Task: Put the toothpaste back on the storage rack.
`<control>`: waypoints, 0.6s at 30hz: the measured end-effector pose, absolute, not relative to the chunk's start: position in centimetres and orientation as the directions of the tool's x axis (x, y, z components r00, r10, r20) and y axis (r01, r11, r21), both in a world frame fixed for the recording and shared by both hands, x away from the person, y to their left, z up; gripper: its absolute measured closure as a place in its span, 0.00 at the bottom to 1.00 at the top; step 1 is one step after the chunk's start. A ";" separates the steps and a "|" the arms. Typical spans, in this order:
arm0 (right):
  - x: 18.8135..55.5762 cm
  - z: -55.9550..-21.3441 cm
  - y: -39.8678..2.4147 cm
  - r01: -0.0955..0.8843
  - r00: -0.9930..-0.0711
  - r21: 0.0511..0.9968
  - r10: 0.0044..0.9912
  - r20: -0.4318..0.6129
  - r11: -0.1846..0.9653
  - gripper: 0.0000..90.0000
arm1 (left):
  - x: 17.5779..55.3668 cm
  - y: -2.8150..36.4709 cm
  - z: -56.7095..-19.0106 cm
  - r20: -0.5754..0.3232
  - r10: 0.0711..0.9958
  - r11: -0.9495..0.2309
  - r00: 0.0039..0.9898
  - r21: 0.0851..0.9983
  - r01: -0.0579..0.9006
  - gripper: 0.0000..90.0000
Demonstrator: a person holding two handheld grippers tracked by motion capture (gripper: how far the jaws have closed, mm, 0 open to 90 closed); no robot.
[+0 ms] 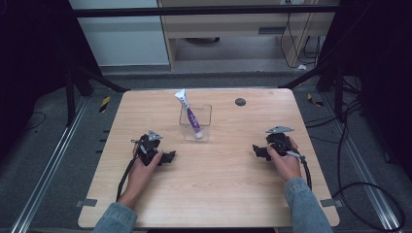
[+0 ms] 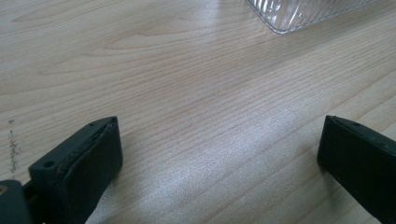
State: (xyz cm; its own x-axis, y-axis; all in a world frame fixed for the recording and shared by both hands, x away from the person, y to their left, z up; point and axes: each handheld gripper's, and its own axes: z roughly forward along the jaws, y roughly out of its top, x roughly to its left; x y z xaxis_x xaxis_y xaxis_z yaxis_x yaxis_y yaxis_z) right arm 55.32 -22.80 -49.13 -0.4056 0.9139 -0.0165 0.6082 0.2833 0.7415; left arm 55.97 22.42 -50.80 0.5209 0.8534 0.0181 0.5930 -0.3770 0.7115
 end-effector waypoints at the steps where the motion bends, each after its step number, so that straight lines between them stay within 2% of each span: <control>1: 55.4 -49.2 -22.8 0.608 -0.403 0.743 0.915 -0.015 0.279 0.12 | 56.0 22.4 -50.8 0.018 0.854 -0.377 0.521 0.712 0.593 0.00; 18: 56.8 -50.7 -24.1 0.632 -0.315 0.744 0.949 -0.007 0.215 0.11 | 56.0 22.4 -50.8 0.017 0.854 -0.376 0.521 0.712 0.593 0.00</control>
